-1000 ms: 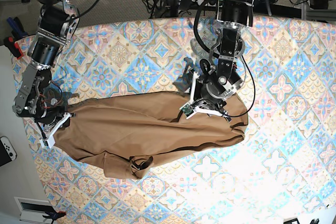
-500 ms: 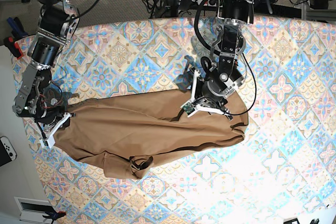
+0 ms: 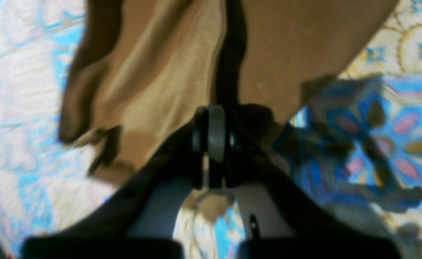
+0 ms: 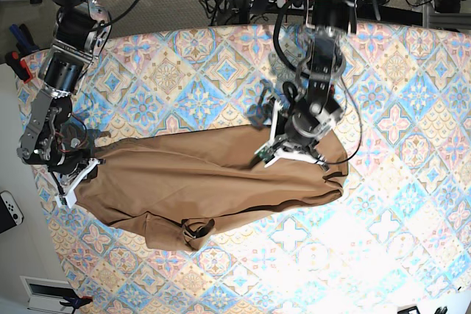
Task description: Layout the t-shirt on the table in an organized manner, then fold the t-shirt properly
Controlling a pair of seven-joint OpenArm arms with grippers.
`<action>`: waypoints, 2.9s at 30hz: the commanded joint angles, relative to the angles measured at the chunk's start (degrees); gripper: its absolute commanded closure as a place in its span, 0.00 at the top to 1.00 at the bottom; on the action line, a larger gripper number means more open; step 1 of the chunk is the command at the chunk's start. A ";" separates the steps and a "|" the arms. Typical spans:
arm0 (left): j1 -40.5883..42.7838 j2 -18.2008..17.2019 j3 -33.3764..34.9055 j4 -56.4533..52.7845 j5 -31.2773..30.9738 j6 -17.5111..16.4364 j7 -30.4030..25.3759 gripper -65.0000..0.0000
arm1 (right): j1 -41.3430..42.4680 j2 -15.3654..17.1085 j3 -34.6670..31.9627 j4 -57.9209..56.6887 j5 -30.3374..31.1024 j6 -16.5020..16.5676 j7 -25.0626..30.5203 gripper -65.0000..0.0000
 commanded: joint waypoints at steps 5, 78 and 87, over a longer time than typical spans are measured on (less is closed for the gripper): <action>5.04 -0.74 0.06 14.53 0.09 0.34 4.95 0.00 | 1.68 1.21 0.37 7.54 0.96 0.10 -2.89 0.00; 29.56 -10.50 -2.76 19.36 0.18 0.34 2.05 0.00 | -5.01 0.24 8.63 17.30 1.23 -0.07 1.68 0.63; 29.56 -10.50 -2.76 19.36 0.18 0.34 2.05 0.00 | -6.41 -1.51 8.63 7.98 1.32 0.10 7.84 0.63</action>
